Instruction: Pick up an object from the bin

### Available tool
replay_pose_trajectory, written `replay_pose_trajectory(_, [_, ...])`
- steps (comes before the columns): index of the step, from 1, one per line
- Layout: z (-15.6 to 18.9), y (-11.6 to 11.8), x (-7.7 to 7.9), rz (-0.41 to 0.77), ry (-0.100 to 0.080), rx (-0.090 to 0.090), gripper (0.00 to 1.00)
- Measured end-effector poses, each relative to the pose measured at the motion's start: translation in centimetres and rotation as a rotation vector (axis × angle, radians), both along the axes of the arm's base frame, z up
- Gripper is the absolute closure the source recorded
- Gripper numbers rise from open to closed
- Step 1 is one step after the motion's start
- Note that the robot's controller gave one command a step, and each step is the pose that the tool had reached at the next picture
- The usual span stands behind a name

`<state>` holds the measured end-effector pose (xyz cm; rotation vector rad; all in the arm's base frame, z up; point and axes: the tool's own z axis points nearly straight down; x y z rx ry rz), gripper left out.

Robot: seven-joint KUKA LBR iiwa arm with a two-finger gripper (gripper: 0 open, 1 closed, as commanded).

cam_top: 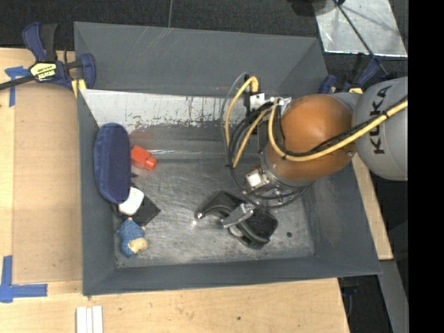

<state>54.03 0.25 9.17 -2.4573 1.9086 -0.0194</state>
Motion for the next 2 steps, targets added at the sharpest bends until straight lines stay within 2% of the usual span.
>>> replay_pose_trajectory(1, [0.2, 0.1, 0.1, -0.001, -0.003, 0.002, 1.00])
replay_pose_trajectory(2, [16.7, 0.4, -0.1, -0.002, 0.023, -0.014, 1.00])
